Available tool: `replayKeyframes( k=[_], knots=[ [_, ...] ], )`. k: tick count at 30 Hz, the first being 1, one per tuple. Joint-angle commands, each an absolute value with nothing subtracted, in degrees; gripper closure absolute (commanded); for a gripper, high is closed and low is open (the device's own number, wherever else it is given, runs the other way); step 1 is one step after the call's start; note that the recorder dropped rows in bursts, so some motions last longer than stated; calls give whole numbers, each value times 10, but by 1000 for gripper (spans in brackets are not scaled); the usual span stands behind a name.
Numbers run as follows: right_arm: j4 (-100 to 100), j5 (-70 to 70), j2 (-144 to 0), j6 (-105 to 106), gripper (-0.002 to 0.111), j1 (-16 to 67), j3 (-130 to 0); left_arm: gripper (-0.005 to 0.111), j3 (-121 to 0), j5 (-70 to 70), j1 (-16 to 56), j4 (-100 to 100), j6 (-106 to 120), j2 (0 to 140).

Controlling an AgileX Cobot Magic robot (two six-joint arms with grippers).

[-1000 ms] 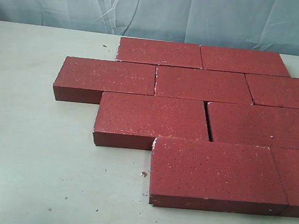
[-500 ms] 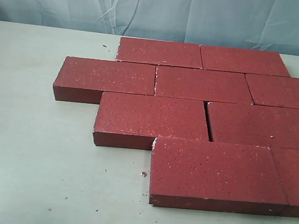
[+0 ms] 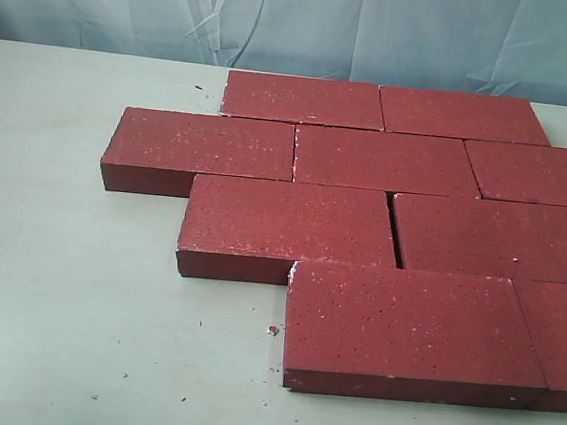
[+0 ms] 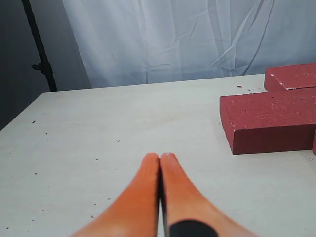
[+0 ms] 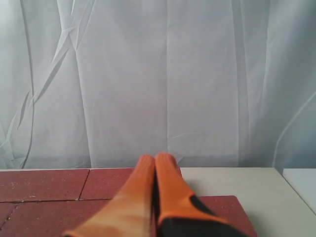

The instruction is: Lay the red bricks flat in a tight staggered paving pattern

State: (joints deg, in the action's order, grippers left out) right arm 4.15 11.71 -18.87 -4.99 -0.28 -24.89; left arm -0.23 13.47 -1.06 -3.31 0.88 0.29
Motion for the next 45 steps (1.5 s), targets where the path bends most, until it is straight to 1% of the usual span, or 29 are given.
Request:
replayKeyframes(
  k=[1,6,12,19,23,28,34,45],
  knots=[
    [49,38,-182,-47,109,-6,-197,107,0,135,-11,-37,4,0],
    [49,-25,-161,-47,109,-6,-139,107,0,135,-11,-37,5,0],
    [49,-20,-126,-47,109,-6,-88,107,0,135,-11,-37,5,0],
    [48,-20,-53,-47,109,-6,-14,107,0,134,-11,-37,5,0],
    [41,-20,-25,-47,109,-6,0,107,0,134,-11,-37,5,0],
    [39,41,0,-47,109,-6,0,107,0,134,-11,-37,5,0],
    [46,177,0,-46,109,-6,0,107,0,134,-11,-37,5,0],
    [21,178,0,-41,109,-6,0,107,0,133,-11,-37,5,0]
  ],
)
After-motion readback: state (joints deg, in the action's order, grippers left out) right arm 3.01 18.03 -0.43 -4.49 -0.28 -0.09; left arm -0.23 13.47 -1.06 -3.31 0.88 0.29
